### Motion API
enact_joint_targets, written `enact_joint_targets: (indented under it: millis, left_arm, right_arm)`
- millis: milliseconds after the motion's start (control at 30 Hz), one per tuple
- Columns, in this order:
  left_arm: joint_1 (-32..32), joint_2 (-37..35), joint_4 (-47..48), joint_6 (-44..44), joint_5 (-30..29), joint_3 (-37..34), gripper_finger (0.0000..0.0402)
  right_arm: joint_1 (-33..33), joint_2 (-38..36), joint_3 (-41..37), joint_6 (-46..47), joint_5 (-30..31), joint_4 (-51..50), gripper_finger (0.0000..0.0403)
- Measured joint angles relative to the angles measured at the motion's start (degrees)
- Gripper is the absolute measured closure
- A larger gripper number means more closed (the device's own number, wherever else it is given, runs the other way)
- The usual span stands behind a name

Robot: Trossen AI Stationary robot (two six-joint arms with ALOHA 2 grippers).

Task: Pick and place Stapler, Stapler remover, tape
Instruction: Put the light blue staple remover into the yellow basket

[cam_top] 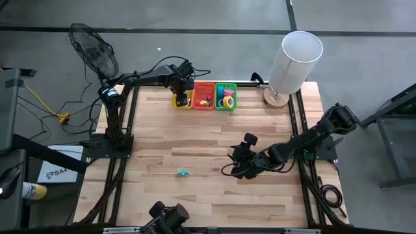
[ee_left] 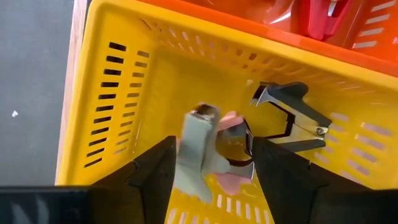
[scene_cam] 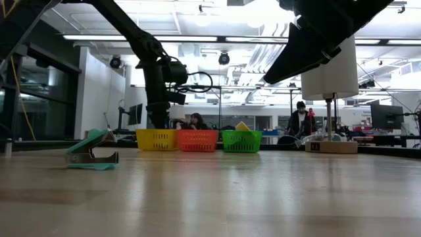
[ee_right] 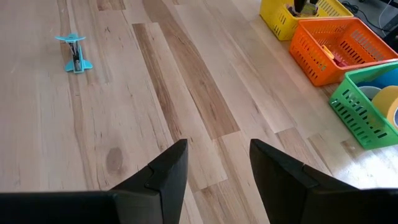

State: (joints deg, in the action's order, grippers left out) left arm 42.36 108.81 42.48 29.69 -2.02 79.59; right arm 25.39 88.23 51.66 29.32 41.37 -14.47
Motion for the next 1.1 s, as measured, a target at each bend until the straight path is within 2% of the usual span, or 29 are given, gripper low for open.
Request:
enact_joint_targets:
  millis: [267, 467, 667, 867, 1100]
  left_arm:
    - [0.01, -0.96, 0.92, 2.62, 1.29, 0.00, 0.0185]
    - [-0.02, -5.57, 1.62, 4.96, 0.32, 0.02, 0.0184]
    - [-1.30, -10.67, 7.80, 8.40, 3.37, 0.04, 0.0184]
    - [-6.34, -13.97, 16.30, 10.49, 4.07, 0.04, 0.0183]
    - [-14.79, -14.80, 23.38, 8.48, 4.07, 0.02, 0.0183]
  right_arm:
    - [0.00, 0.02, 0.00, 0.31, 0.00, -0.54, 0.0238]
    - [0.00, 0.02, 0.00, 0.31, 0.02, -0.72, 0.0238]
    - [0.00, 0.02, 0.00, 0.33, 0.02, -0.75, 0.0238]
    - [0.00, 0.01, 0.00, 0.31, 0.02, -0.75, 0.0238]
    - [0.02, 0.00, 0.00, 0.72, -0.26, -0.75, 0.0238]
